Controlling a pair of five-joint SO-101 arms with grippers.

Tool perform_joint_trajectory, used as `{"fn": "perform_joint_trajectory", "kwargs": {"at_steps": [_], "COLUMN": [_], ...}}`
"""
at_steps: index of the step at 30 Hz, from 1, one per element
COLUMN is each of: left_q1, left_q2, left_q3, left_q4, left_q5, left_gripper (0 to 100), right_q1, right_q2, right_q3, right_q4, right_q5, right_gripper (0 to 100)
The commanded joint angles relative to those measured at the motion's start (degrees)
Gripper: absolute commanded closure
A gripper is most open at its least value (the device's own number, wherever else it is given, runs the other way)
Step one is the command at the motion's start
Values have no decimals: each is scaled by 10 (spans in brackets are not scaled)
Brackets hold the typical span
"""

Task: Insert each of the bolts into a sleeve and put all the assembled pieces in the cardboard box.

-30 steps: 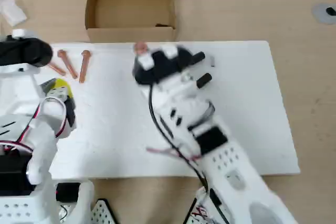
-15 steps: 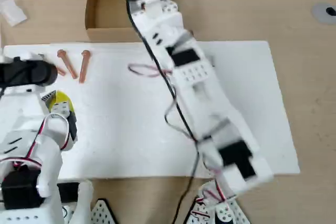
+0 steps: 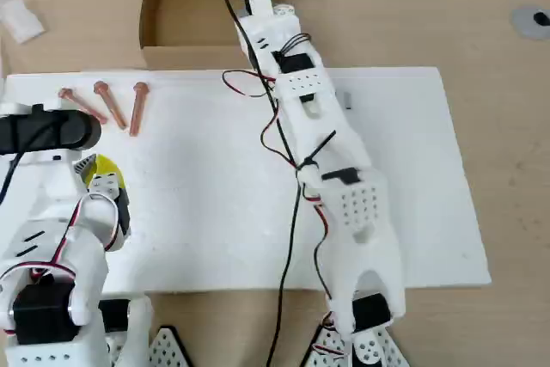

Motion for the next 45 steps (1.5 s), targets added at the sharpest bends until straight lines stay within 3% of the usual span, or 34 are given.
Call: {"fn": "perform_joint_trajectory", "kwargs": {"at_steps": [1,7,12,22,29,33,36,45], "left_q1": [-11,-11,-11,-11,-11,-58,-95,-133], "left_q2": [0,1,2,0,4,12,58,340], "left_q3": [-1,0,0,18,17,21,13,-134], "left_q4": [-11,-8,-8,-9,-10,-22,-28,-36], "left_q5": [-2,-2,-2,-2,2,3,7,99], "left_gripper": [995,995,994,994,994,992,957,915], "right_q1": [10,10,9,4,-4,-7,-8,-5], "right_q2": [28,100,141,167,164,164,162,47], "right_q3": [-106,-205,-268,-354,-436,-538,-613,-607], "right_q4": [23,82,135,248,302,388,453,658], "right_q5": [3,4,62,68,68,67,67,67], "right_gripper": [987,986,980,738,699,699,701,701]}}
